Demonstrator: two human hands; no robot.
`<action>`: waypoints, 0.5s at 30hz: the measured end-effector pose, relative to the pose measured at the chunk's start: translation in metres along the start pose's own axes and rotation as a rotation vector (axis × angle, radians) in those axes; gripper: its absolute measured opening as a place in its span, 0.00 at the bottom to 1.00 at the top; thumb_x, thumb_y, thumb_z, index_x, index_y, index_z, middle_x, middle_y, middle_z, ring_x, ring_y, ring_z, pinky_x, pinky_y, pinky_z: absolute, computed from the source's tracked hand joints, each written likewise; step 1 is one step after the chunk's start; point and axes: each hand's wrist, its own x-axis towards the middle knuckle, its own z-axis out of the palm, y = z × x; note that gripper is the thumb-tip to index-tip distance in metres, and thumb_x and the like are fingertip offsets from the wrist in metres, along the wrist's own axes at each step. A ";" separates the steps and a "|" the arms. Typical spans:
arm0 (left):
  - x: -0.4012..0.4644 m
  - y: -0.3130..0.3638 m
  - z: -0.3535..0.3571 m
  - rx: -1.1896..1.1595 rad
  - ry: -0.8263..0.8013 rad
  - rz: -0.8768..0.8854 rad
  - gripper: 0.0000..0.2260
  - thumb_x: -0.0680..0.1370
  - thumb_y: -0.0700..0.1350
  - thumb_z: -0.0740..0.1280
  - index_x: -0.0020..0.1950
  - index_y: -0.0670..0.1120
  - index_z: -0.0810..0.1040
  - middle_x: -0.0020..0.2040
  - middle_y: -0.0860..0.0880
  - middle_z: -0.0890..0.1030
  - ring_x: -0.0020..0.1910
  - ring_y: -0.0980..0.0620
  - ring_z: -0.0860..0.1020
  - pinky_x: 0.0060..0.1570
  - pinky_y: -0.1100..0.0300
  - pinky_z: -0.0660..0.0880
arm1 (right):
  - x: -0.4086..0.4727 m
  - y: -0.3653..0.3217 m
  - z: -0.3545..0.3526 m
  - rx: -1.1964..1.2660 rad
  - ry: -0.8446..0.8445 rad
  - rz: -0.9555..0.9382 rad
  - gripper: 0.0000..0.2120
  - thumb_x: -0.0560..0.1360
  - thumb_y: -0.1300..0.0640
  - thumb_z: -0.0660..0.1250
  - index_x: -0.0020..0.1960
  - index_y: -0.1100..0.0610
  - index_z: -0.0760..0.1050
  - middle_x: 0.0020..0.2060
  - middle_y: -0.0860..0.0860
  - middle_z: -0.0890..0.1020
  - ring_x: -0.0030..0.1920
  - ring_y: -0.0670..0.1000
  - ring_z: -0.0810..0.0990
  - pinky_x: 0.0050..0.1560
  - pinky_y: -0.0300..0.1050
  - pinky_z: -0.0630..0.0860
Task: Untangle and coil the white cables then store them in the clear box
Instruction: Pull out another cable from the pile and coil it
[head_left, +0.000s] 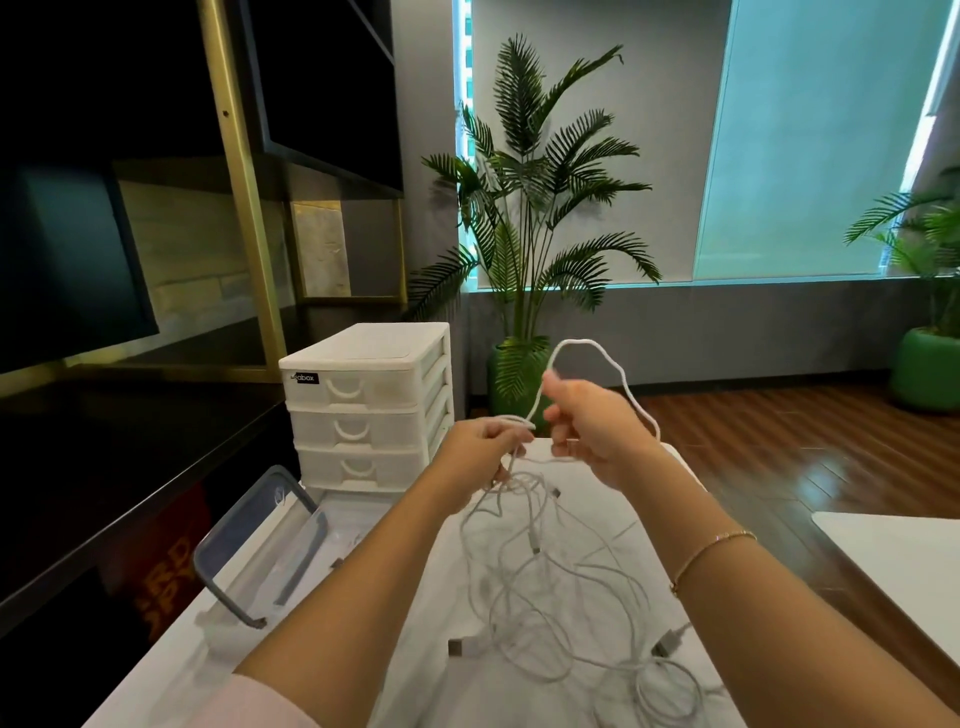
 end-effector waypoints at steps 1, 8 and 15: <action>0.002 0.005 -0.001 0.017 0.022 0.007 0.07 0.78 0.42 0.64 0.44 0.48 0.81 0.39 0.48 0.79 0.28 0.54 0.71 0.27 0.65 0.68 | -0.002 0.009 -0.001 -0.177 -0.009 -0.023 0.10 0.74 0.52 0.67 0.49 0.58 0.74 0.36 0.52 0.75 0.30 0.48 0.70 0.31 0.41 0.70; 0.013 0.024 -0.002 0.136 0.027 -0.066 0.10 0.79 0.39 0.61 0.55 0.44 0.81 0.54 0.39 0.78 0.52 0.39 0.77 0.50 0.52 0.77 | -0.001 0.059 0.008 -0.706 -0.134 -0.153 0.12 0.72 0.55 0.70 0.56 0.54 0.77 0.49 0.49 0.80 0.45 0.48 0.78 0.45 0.42 0.76; 0.021 0.041 -0.009 0.000 0.112 -0.213 0.08 0.77 0.44 0.66 0.50 0.41 0.81 0.43 0.40 0.73 0.33 0.46 0.70 0.48 0.44 0.77 | 0.006 0.071 0.009 -0.532 -0.065 -0.028 0.10 0.78 0.53 0.62 0.46 0.58 0.78 0.35 0.51 0.80 0.28 0.48 0.77 0.30 0.41 0.78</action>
